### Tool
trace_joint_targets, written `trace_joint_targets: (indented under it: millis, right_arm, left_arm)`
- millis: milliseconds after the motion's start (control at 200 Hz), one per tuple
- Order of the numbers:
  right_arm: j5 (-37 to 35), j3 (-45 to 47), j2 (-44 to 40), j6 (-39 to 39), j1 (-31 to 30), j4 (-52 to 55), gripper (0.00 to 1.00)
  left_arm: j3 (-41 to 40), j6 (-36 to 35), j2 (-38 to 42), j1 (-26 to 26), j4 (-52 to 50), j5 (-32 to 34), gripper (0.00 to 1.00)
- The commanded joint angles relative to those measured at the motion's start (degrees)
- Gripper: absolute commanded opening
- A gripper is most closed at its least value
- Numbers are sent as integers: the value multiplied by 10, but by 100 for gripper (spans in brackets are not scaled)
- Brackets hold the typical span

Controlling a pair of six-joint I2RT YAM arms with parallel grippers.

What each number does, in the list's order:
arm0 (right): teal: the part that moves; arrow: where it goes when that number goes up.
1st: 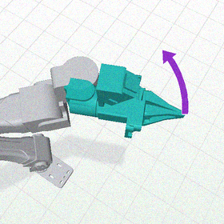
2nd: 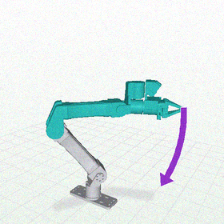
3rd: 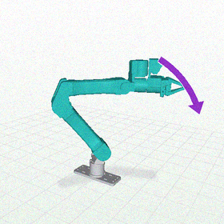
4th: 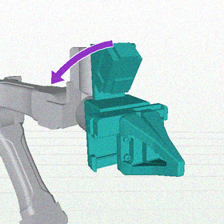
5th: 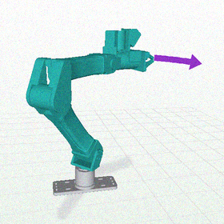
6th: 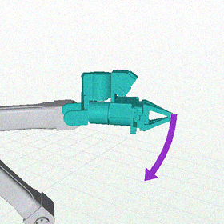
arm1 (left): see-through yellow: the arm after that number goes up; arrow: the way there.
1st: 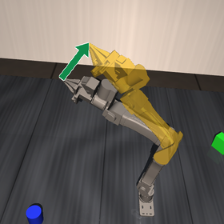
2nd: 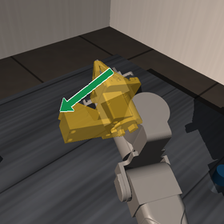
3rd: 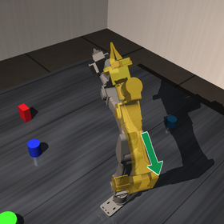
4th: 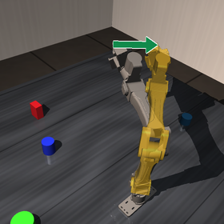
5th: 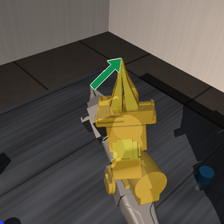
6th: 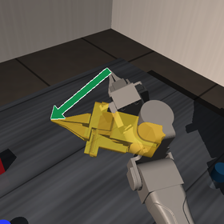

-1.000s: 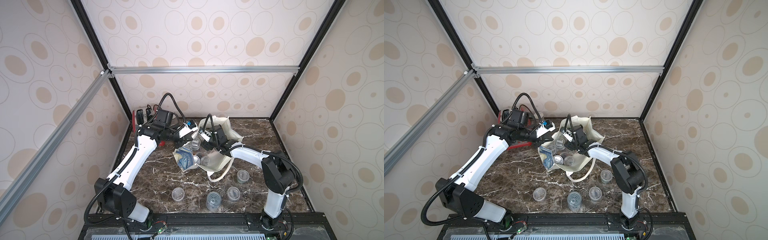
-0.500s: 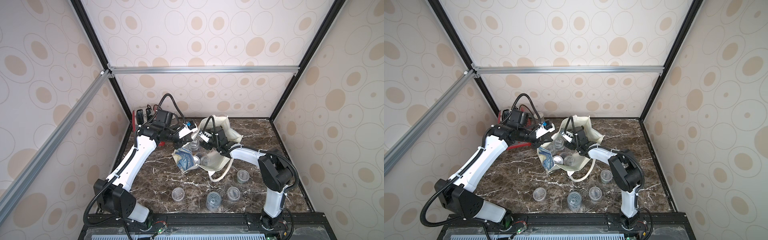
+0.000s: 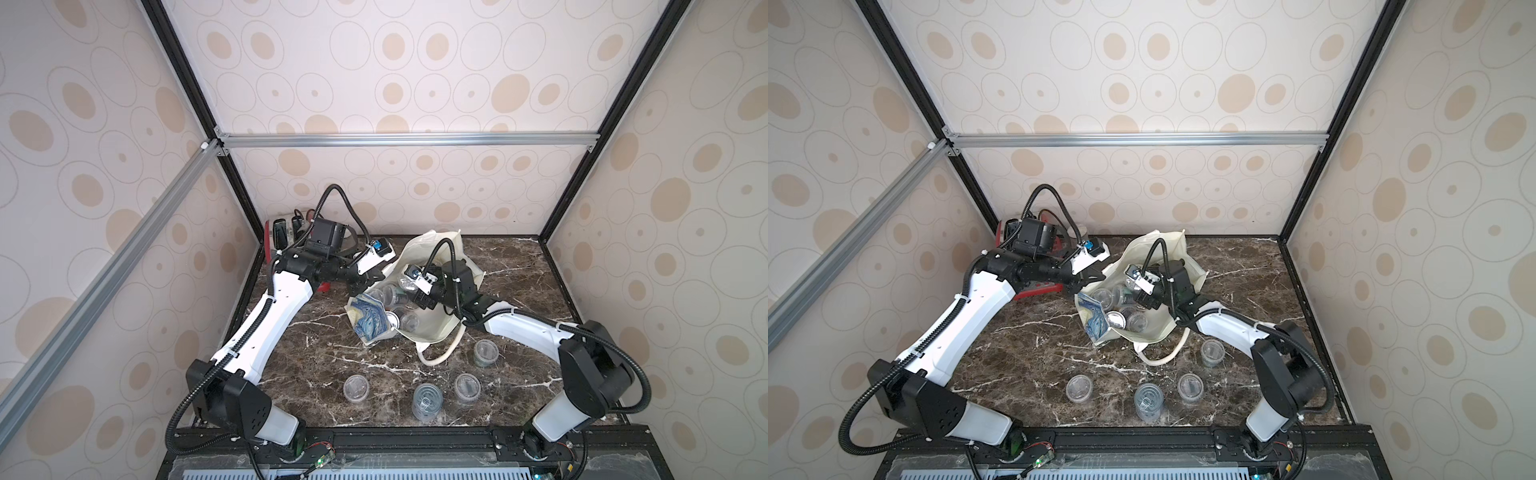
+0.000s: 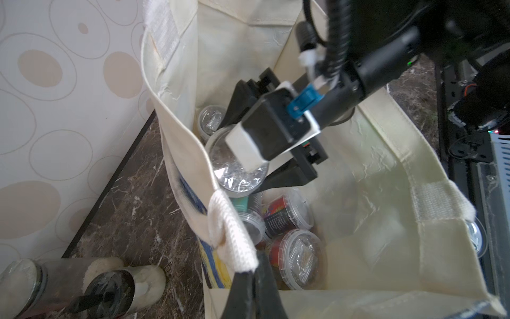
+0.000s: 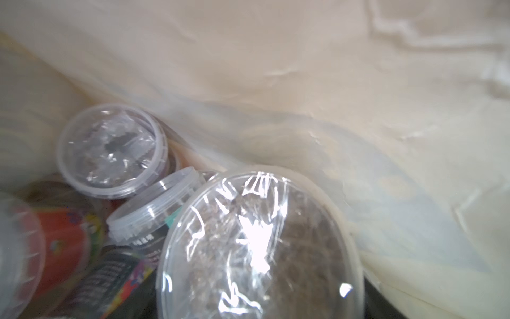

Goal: Take out the seed jars from the canvas bag
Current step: Pick up the seed jar from the canvas bag, then place the seed jar at the center of the board.

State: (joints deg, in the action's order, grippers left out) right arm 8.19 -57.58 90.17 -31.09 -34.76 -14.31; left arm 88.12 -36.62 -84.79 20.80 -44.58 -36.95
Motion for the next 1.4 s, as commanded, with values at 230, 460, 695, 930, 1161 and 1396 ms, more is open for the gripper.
trace_joint_targets:
  millis: [230, 460, 695, 930, 1161, 1396]
  right_arm:
    - [50, 53, -161, 96, -2, 38, 70]
    - [42, 99, -303, 194, 31, 66, 71]
    - [55, 140, -429, 286, 156, 103, 70]
    - [95, 192, -462, 383, 287, 98, 69]
    - [81, 252, -443, 369, 300, 74, 69]
    - [34, 322, -363, 309, 300, -9, 71]
  left_arm:
    - [19, 17, -9, 3, 32, 11, 0]
    - [9, 1, -10, 2, 17, 9, 0]
    - [2, -38, -1, 2, -16, -20, 0]
    - [0, -45, 4, 3, -19, -27, 0]
    - [-1, -46, 7, 3, -20, -37, 0]
    - [-8, -50, 16, 2, -22, -44, 0]
